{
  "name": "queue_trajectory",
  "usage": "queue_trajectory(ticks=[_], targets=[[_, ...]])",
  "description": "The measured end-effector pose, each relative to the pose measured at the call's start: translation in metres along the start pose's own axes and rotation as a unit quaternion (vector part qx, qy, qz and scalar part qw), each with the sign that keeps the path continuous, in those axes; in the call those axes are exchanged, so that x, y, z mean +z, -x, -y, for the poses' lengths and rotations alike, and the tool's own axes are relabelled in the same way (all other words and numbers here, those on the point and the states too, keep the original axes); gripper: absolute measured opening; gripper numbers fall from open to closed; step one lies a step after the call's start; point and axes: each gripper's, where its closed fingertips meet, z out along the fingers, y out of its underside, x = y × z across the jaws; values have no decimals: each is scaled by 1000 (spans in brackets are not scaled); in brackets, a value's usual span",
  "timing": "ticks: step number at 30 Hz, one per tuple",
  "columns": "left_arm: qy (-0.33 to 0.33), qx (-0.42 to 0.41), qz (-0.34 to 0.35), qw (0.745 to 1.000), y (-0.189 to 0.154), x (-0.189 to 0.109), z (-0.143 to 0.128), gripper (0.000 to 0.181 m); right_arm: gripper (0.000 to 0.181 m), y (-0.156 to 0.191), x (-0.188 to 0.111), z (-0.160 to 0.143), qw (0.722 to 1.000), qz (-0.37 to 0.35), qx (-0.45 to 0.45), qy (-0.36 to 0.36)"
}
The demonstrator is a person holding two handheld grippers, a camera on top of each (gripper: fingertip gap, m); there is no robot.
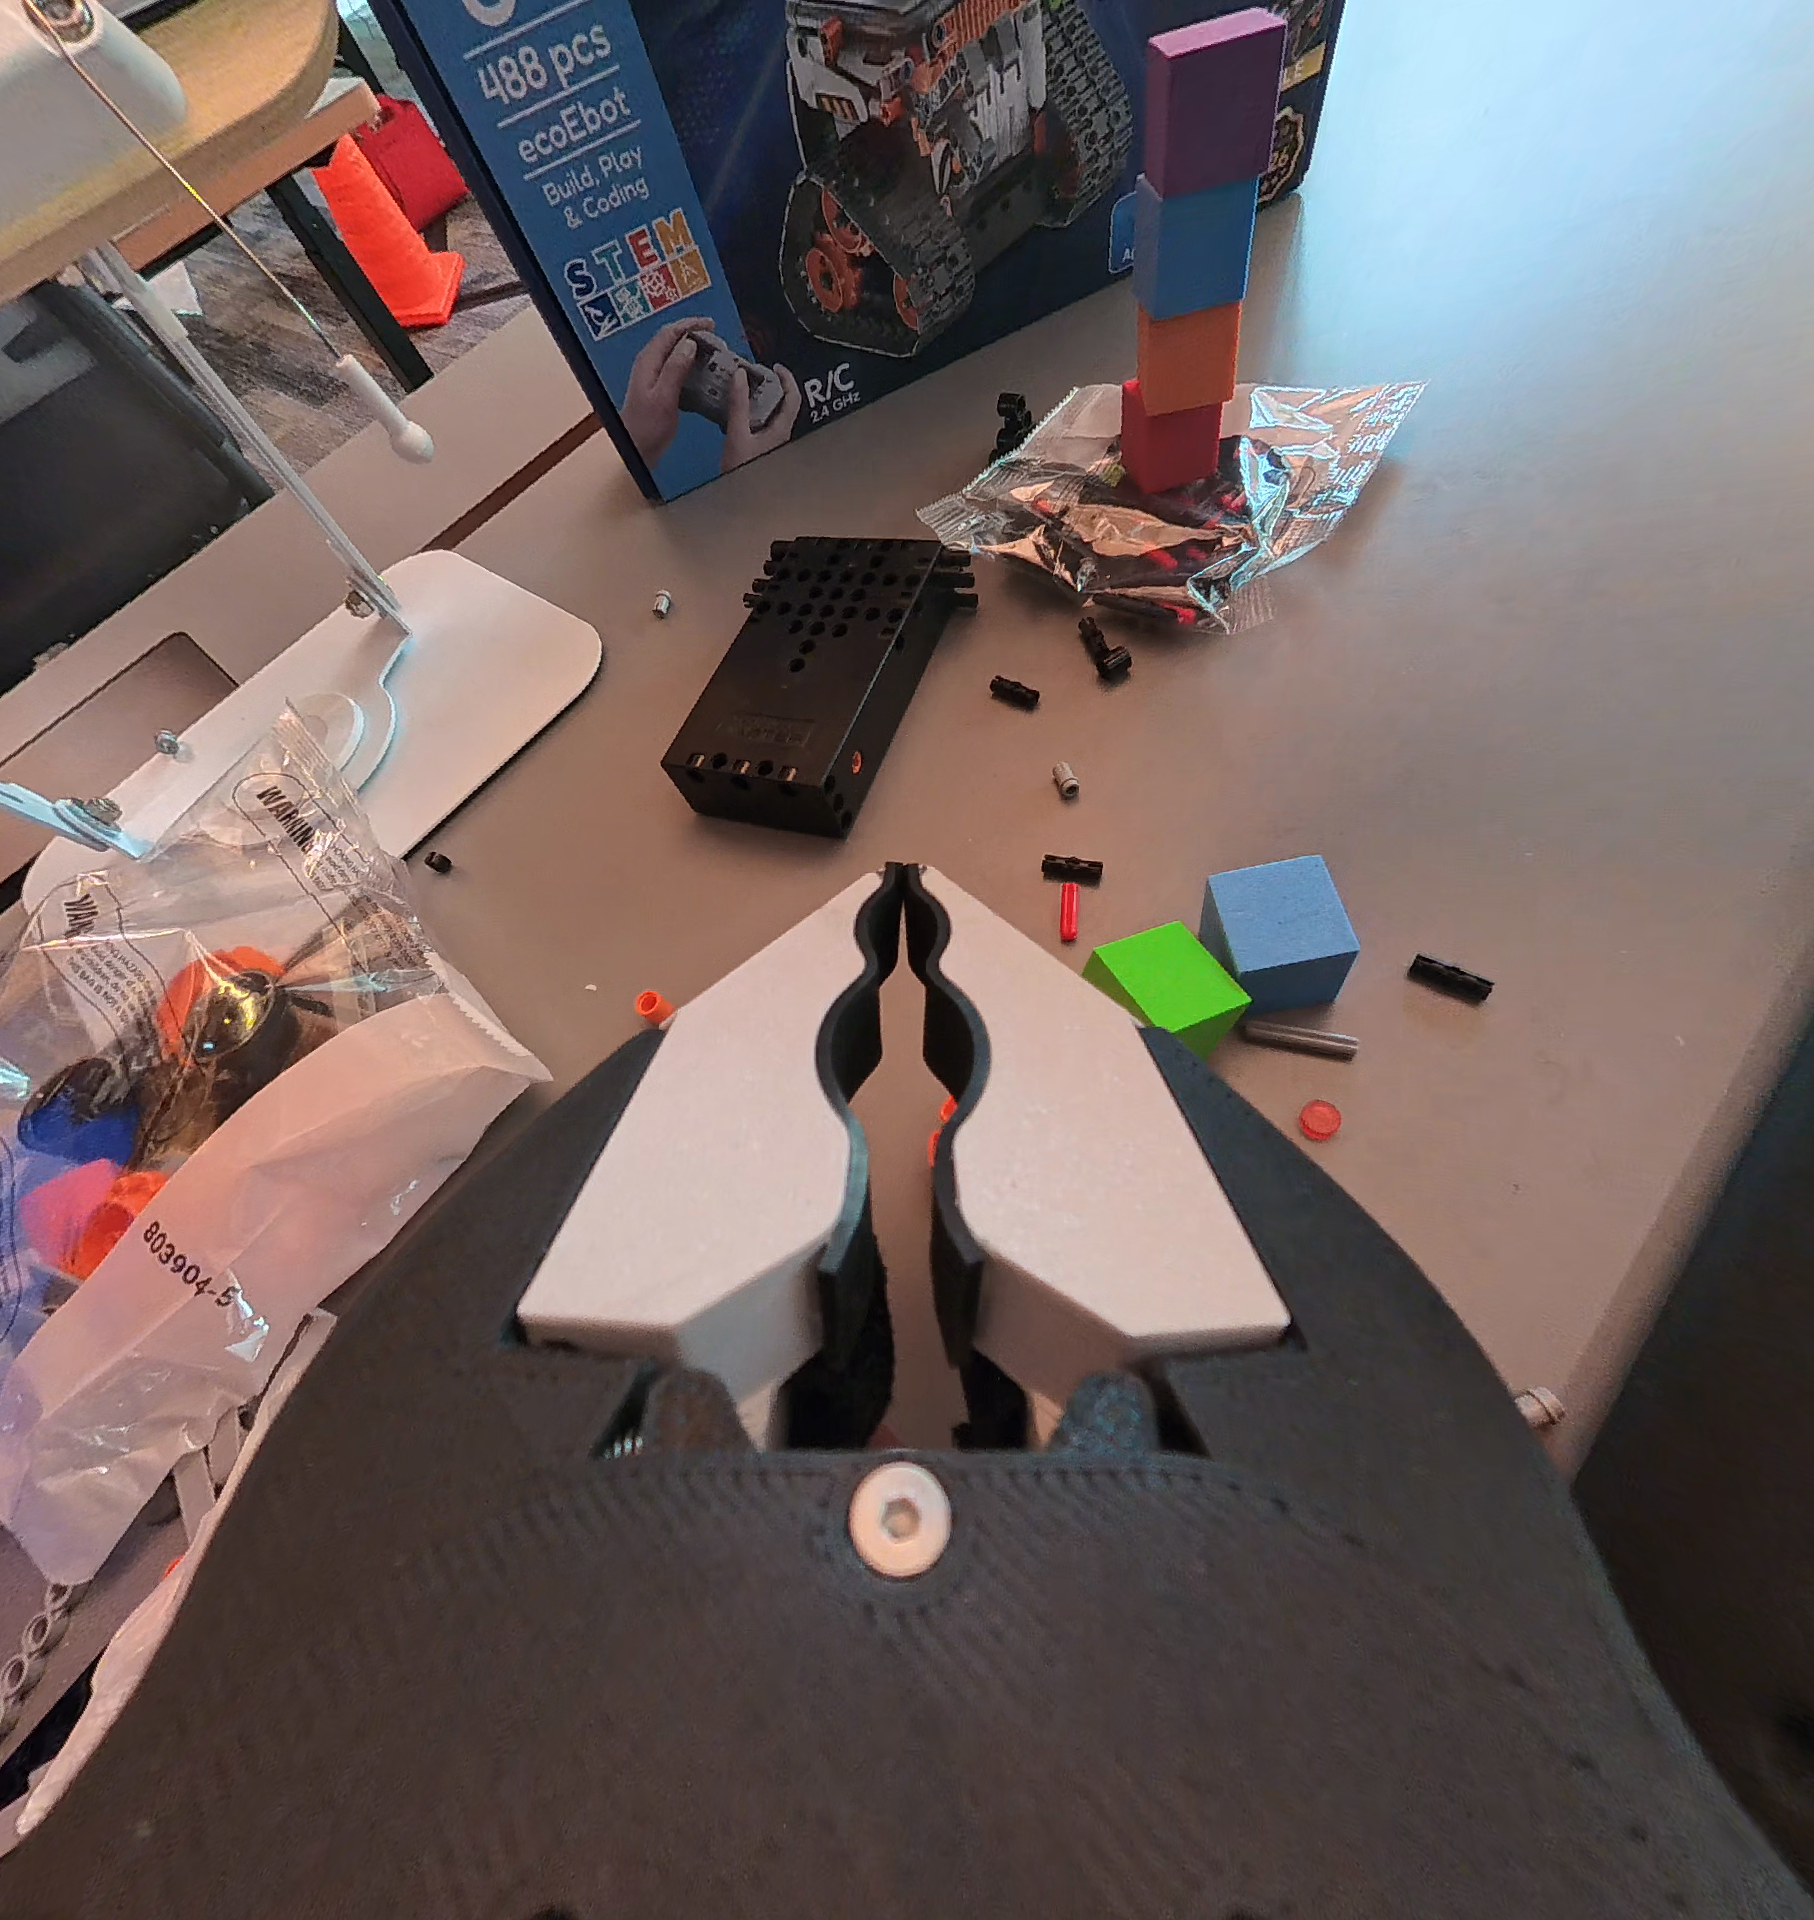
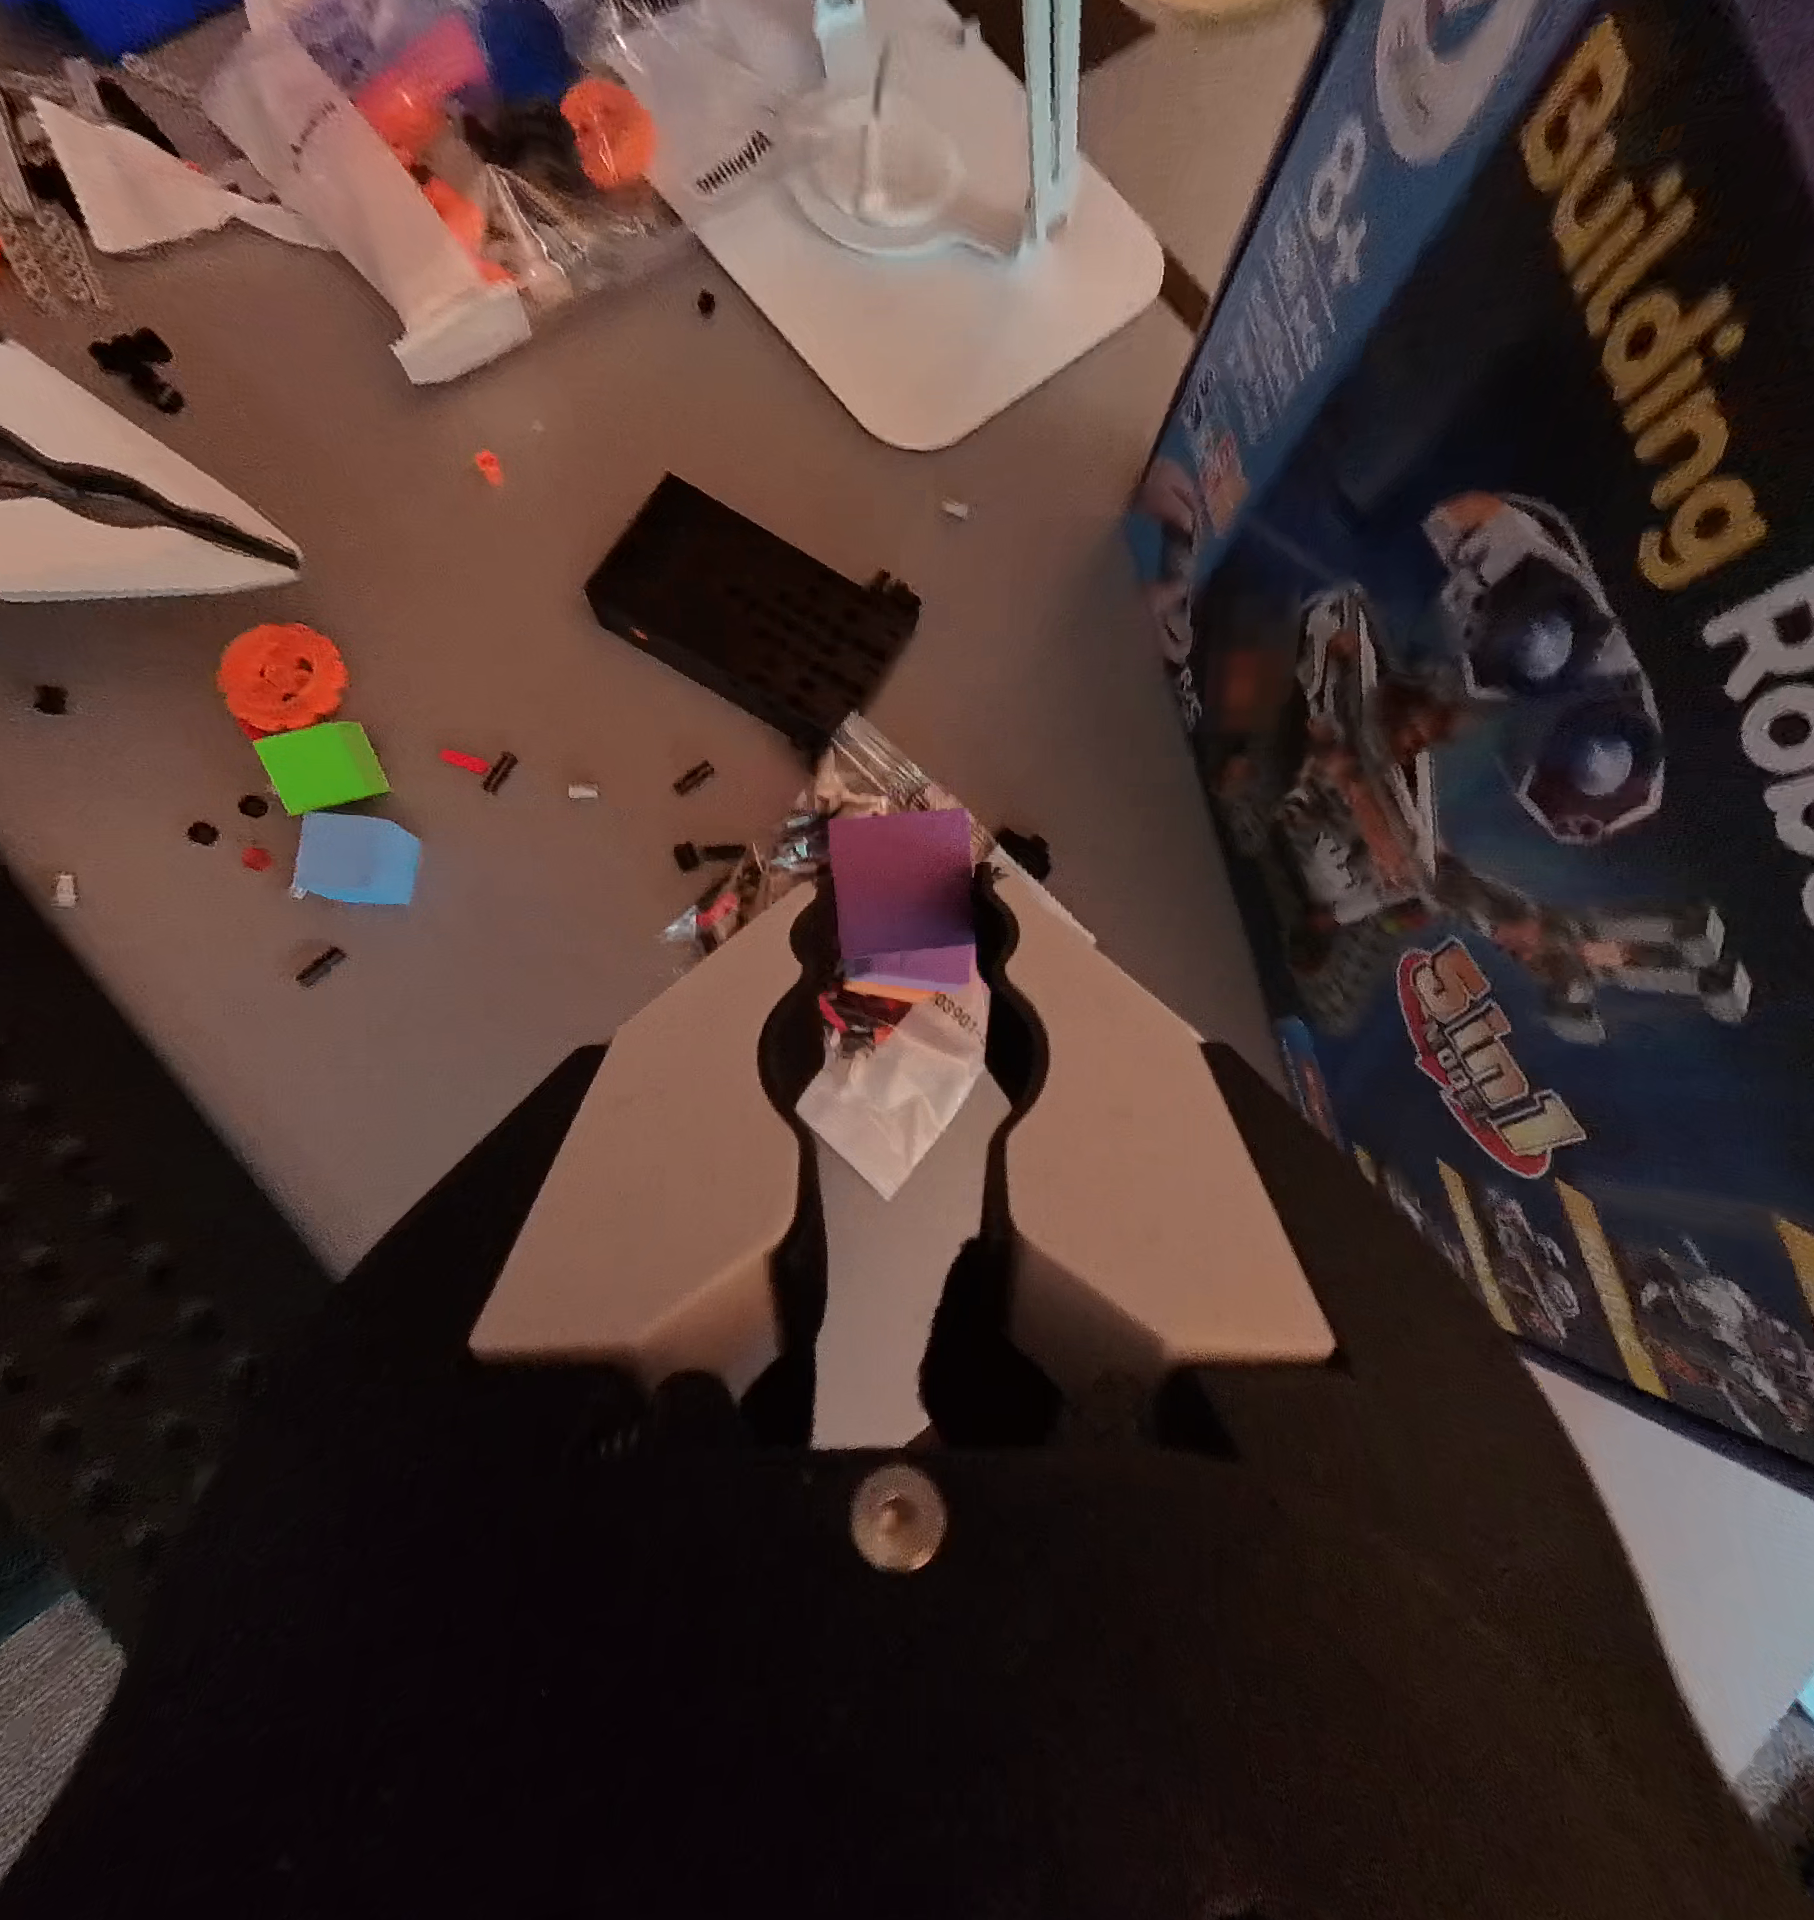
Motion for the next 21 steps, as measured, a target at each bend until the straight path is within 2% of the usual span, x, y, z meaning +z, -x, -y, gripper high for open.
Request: queue_trajectory(ticks=[4,13,21], targets=[[0,1,-2,1000,-1,0,0,0,25,-12,5,-12,999,19,21,22],[2,2,-4,1000,-3,1,0,0,26,-4,24,-21,998,54,32,26],[3,2,-4,1000,-2,2,0,0,39,-7,14,-12,999,33,23,1]])
